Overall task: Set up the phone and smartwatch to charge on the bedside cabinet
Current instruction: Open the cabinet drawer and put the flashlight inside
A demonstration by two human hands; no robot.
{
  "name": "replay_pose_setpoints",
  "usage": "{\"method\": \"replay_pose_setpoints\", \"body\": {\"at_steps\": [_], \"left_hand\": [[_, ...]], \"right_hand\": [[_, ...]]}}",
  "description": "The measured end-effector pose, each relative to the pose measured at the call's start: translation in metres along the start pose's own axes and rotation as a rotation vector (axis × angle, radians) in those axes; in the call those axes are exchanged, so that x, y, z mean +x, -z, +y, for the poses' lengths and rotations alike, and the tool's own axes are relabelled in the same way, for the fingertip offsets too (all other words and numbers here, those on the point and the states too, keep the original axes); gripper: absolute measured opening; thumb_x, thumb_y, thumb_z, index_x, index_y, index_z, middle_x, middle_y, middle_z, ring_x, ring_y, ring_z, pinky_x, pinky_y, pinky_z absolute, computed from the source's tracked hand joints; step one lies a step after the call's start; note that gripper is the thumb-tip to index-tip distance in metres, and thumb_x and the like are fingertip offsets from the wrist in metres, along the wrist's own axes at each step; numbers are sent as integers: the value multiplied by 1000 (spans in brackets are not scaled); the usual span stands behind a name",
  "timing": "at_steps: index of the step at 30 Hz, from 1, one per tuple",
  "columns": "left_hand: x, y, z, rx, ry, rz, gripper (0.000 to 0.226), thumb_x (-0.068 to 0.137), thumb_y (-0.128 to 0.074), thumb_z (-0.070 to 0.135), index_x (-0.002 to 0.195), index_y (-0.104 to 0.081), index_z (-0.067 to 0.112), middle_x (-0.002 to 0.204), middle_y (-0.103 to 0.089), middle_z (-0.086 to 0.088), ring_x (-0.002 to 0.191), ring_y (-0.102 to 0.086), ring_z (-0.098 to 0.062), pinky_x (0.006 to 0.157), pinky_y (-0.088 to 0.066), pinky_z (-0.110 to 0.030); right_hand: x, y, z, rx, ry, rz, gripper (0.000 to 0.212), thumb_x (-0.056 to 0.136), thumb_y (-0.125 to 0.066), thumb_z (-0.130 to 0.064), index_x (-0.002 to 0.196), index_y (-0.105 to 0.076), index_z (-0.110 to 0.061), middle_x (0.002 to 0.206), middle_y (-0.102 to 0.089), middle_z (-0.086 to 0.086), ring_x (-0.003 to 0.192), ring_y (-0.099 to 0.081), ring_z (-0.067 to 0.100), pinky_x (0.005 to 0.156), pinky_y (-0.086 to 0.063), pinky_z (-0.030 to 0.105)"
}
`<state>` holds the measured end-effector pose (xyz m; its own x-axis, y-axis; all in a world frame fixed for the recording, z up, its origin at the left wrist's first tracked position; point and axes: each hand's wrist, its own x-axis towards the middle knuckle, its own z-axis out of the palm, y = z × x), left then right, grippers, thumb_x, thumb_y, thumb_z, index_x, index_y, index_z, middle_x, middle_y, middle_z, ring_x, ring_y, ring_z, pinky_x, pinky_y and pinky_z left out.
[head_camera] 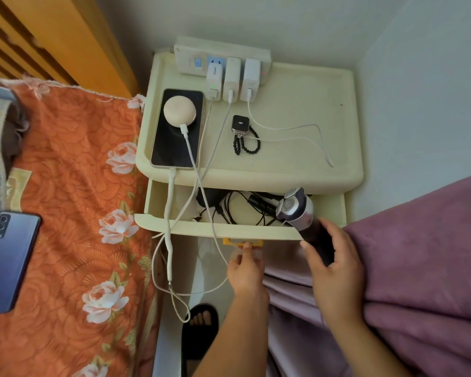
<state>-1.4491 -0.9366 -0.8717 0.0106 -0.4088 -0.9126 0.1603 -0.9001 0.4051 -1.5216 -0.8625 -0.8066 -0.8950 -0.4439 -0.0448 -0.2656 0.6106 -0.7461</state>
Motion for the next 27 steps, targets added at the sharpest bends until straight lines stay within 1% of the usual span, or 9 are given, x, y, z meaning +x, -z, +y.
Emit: {"method": "replay_pose_setpoints", "body": {"at_steps": [7,9,12,16,17,19,21,24,27], "left_hand": [[-4,12,-5,59,15,31,17,96,-55,15,102,-63,1,84,-67,-10,75,-64,-15,65,-56,-22],[-4,15,-2,79,27,19,16,95,-57,15,100,-63,2,84,-66,-10,75,-64,-15,69,-56,-24],[1,22,3,160,43,-28,14,96,-56,17,93,-64,5,80,-63,-7,71,-59,-15,62,-54,-19],[2,44,1,405,39,-29,23,89,-63,27,79,-66,8,77,-66,-8,76,-60,-23,77,-51,-36],[-2,49,0,456,51,-39,25,87,-65,30,77,-66,7,73,-65,-8,72,-60,-23,73,-51,-35],[-13,59,-4,477,125,-88,27,90,-61,22,71,-60,3,54,-58,-5,51,-53,-18,52,-44,-25],[-25,64,-8,536,186,-152,25,89,-58,14,66,-57,3,44,-53,-2,42,-47,-15,47,-38,-22],[-38,68,-3,671,136,-202,19,64,-56,24,50,-60,12,42,-50,-2,48,-44,-22,62,-37,-34],[-57,66,24,769,-29,-225,14,76,-60,21,63,-59,18,55,-51,2,56,-45,-19,60,-37,-30]], "right_hand": [[-3,-3,-2,5,-39,32,44,77,-70,-4,118,-58,-14,106,-60,-7,99,-53,9,86,-39,18],[-6,-5,-4,-15,-11,45,42,77,-66,-11,118,-58,-11,107,-62,1,99,-53,12,85,-39,19],[-5,-7,-12,-72,81,44,43,74,-63,-10,116,-58,-7,108,-64,6,99,-51,13,86,-37,19],[3,-12,-26,-207,230,-20,41,77,-61,-10,118,-57,-11,117,-63,5,108,-53,20,94,-38,30],[7,-13,-28,-268,254,-34,42,77,-61,-12,118,-57,-14,118,-63,3,110,-53,21,94,-39,34],[13,-15,-30,-409,303,-51,44,75,-62,-17,118,-58,-21,119,-64,-4,113,-50,16,95,-36,37],[20,-15,-29,-479,367,-107,45,74,-64,-19,118,-58,-24,119,-64,-8,115,-49,13,96,-33,34],[33,-13,-22,-497,404,-228,46,74,-70,-15,118,-59,-20,120,-65,-5,114,-56,21,97,-38,35],[47,-13,-19,-502,405,-314,48,69,-76,-12,115,-62,-16,114,-69,1,107,-62,27,93,-47,39]]}}
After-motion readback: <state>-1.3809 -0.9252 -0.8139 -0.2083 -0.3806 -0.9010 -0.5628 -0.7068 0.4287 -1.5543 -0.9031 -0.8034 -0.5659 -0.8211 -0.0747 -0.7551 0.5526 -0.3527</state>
